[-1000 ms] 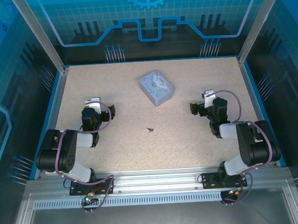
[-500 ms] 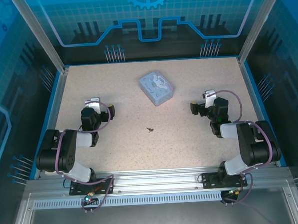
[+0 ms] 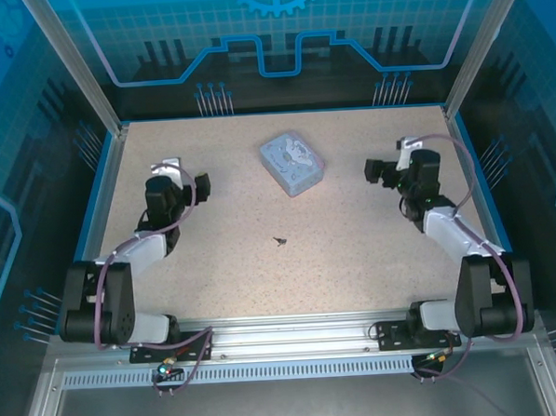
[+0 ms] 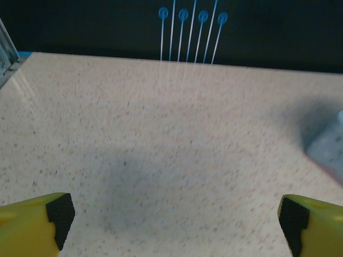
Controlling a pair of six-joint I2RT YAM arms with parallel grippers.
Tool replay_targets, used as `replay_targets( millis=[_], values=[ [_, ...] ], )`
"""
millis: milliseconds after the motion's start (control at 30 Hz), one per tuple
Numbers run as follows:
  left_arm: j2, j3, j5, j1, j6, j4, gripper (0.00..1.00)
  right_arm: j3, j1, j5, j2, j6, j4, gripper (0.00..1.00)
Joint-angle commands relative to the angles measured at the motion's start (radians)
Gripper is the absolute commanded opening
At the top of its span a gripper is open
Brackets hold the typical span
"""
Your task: Unlock the padlock with the key
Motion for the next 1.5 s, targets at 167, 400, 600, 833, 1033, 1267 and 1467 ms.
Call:
replay_targets(
  millis=[167,400,600,833,1033,1267,1467],
  values=[
    [-0.035,0.272,0.024,-0.032,-0.387,-0.522,0.99,0.308,0.043,-0.269,0.177,0.162,-0.382,0.96],
    [0.092,0.406,0.168,-0.072,-0.588,-0.706,0.99,0.677,0.183,-0.281,0.449,0.286,-0.581,0.91],
    [0.178,0.423,0.237,-0.105,-0.662,-0.656,0.99,0.886,0.213,-0.262,0.701,0.433,-0.590,0.88],
    [0.289,0.515,0.275,-0.121,-0.662,-0.698,0.99,1.059,0.232,-0.337,0.912,0.483,-0.563,0.78],
    [0.365,0.600,0.295,-0.127,-0.677,-0.698,0.99,0.985,0.317,-0.353,0.866,0.445,-0.523,0.75],
    [0.476,0.733,0.305,-0.129,-0.663,-0.730,0.99,0.634,0.490,-0.508,0.655,0.545,-0.243,0.73],
    [0.566,0.853,0.290,-0.128,-0.614,-0.794,0.99,0.449,0.561,-0.414,0.449,0.537,-0.255,0.82]
  ],
)
